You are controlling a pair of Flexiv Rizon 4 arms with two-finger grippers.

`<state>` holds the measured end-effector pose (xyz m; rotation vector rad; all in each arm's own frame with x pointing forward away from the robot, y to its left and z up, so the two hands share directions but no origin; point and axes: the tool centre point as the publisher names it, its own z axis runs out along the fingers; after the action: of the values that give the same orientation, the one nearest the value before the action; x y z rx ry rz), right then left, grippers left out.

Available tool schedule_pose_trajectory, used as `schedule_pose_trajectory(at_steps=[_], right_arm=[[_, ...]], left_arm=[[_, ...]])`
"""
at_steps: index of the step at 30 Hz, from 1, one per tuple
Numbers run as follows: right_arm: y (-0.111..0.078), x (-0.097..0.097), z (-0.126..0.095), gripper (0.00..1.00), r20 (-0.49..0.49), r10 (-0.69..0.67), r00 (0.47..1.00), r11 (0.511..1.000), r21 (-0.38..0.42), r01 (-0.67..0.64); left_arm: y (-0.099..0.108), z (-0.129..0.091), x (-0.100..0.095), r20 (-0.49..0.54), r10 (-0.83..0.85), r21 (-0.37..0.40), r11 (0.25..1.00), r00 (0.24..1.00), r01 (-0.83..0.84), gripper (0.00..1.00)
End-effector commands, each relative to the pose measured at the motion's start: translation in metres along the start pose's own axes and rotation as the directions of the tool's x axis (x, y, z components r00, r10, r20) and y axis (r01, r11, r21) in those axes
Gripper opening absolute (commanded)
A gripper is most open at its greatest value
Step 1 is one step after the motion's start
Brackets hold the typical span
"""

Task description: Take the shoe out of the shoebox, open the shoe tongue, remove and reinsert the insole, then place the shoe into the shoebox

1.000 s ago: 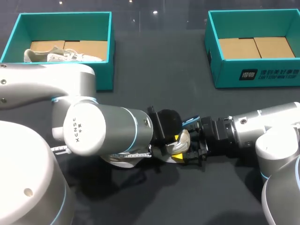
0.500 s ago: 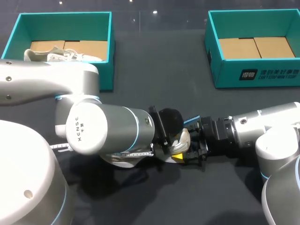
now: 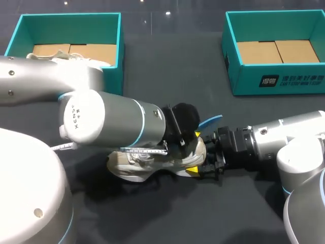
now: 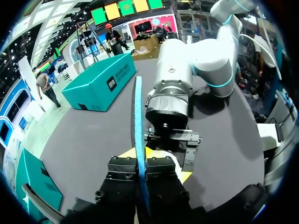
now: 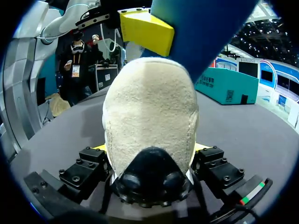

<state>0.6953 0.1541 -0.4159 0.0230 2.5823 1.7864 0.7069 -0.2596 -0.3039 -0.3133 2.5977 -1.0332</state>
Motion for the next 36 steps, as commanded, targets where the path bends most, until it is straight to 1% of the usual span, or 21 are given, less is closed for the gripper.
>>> schedule_pose_trajectory(at_steps=[1, 6, 12, 15, 20, 26, 30, 32, 36], right_arm=[[-0.002, 0.0, 0.002, 0.0, -0.001, 0.001, 1.0, 1.0, 0.005, -0.001], [-0.002, 0.0, 0.002, 0.0, -0.001, 0.001, 1.0, 1.0, 0.005, -0.001], [-0.002, 0.0, 0.002, 0.0, -0.001, 0.001, 1.0, 1.0, 0.005, -0.001], [-0.002, 0.0, 0.002, 0.0, -0.001, 0.001, 1.0, 1.0, 0.005, -0.001], [-0.002, 0.0, 0.002, 0.0, -0.001, 0.001, 1.0, 1.0, 0.005, -0.001], [-0.002, 0.0, 0.002, 0.0, -0.001, 0.001, 1.0, 1.0, 0.005, -0.001], [-0.002, 0.0, 0.002, 0.0, -0.001, 0.001, 1.0, 1.0, 0.005, -0.001], [-0.002, 0.0, 0.002, 0.0, -0.001, 0.001, 1.0, 1.0, 0.005, -0.001], [-0.002, 0.0, 0.002, 0.0, -0.001, 0.001, 1.0, 1.0, 0.005, -0.001]], left_arm=[[-0.003, -0.013, -0.014, -0.126, -0.005, 0.025, 1.0, 0.992, 0.008, 0.0], [-0.021, -0.022, -0.019, -0.213, -0.017, 0.06, 0.998, 0.977, 0.031, 0.0], [-0.041, -0.032, -0.017, -0.281, -0.022, 0.078, 0.996, 0.959, 0.045, 0.0], [-0.052, -0.036, -0.014, -0.277, -0.028, 0.062, 0.997, 0.961, 0.047, 0.0], [-0.063, -0.039, -0.007, -0.256, -0.027, 0.04, 0.998, 0.966, 0.038, 0.0], [-0.074, -0.04, -0.006, -0.268, -0.049, -0.003, 0.999, 0.962, 0.05, 0.0], [-0.083, -0.042, -0.009, -0.317, -0.081, -0.031, 0.997, 0.945, 0.075, 0.0], [-0.089, -0.044, -0.012, -0.359, -0.096, -0.038, 0.995, 0.928, 0.088, 0.0], [-0.103, -0.052, -0.017, -0.435, -0.087, -0.021, 0.996, 0.896, 0.086, 0.0]])
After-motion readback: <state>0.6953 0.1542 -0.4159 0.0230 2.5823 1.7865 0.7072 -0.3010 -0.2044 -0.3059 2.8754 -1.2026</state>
